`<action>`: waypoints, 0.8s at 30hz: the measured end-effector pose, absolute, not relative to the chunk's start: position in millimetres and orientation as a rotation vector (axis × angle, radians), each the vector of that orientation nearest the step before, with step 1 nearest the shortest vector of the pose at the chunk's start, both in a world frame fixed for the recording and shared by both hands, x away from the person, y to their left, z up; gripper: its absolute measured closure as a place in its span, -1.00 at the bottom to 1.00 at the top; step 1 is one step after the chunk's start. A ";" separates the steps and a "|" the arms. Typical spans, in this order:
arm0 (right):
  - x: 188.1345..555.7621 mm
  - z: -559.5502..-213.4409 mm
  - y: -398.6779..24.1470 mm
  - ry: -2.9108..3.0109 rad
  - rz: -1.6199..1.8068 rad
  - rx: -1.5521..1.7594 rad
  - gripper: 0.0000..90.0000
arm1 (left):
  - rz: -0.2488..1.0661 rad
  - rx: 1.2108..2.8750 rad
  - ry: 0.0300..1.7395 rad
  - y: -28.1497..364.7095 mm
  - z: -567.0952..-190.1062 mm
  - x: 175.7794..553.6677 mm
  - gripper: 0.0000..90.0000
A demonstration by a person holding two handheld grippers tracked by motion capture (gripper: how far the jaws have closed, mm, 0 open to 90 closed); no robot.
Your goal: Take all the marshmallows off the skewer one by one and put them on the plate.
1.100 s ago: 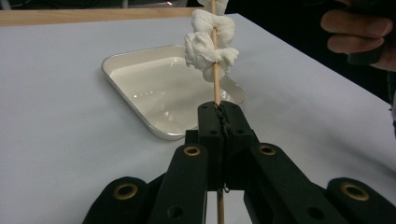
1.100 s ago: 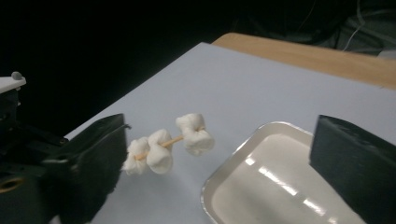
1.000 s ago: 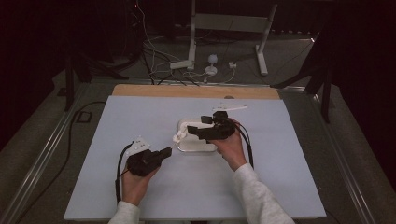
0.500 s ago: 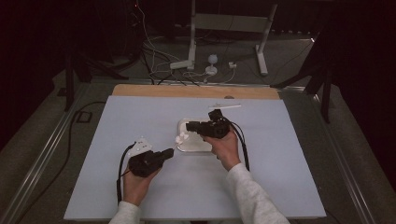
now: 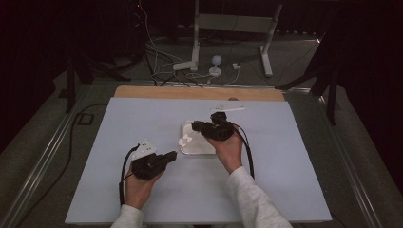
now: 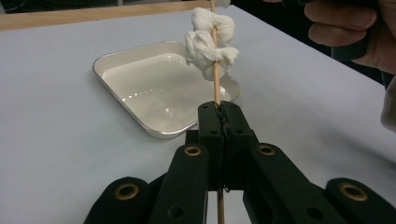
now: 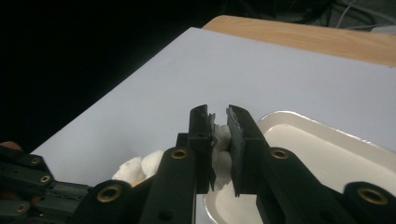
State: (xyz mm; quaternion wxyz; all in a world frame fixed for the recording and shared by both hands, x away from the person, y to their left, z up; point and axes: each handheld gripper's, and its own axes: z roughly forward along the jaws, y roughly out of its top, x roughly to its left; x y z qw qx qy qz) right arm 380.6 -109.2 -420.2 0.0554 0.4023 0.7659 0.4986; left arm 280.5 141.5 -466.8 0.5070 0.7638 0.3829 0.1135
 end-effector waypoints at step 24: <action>403.6 -447.5 -129.5 2.278 1.333 1.311 0.41 | 0.266 1.803 0.986 152.2 -472.8 282.2 1.00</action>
